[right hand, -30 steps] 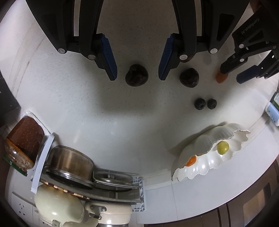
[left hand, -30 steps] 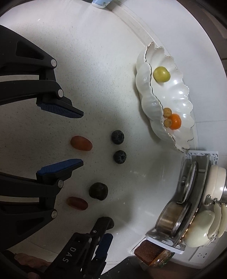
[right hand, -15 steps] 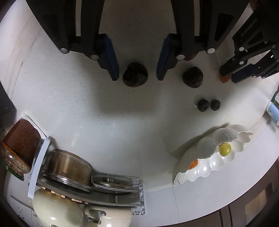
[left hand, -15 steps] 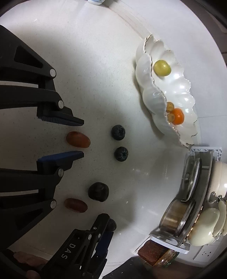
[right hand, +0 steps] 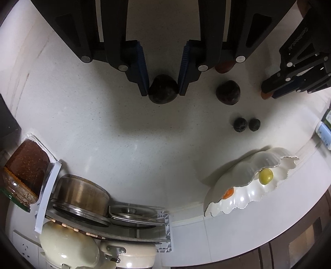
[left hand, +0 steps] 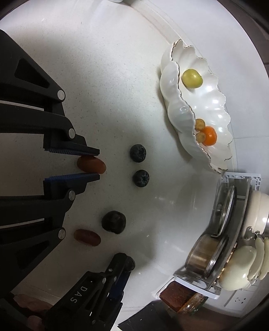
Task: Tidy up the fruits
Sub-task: 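Grasp a reddish date with the left gripper while the right gripper grasps a dark plum, then carry the date and dark plum with both grippers over the white bowl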
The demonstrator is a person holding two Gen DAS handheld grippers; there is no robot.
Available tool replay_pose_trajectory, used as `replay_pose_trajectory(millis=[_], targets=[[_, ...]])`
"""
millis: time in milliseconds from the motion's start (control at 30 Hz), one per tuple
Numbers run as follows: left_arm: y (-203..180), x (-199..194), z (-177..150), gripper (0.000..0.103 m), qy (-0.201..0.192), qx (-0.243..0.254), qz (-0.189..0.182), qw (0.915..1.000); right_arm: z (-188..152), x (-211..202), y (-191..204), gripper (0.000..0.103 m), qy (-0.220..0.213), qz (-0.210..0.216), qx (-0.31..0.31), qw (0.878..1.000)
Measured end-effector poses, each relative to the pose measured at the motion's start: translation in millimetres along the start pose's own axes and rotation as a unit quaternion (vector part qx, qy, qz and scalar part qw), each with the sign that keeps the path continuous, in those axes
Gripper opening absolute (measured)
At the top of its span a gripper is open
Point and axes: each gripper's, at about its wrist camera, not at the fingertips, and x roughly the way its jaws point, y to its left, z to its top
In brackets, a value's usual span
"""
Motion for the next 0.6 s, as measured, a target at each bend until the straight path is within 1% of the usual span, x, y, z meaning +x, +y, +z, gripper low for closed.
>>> replay_pose_trajectory(millis=[300,600], targets=[[5.8,-20.8,2.8,0.017,-0.019,-0.010,-0.005,0.9998,1.5,-20.9,7.8,0.030,-0.015,0.003,0.000,1.000],[10.6,-48.7,6.6,0.017,-0.046,-0.014,-0.008,0.9988,1.8,-47.5,21.5,0.030,-0.039,0.010,-0.004,0.999]])
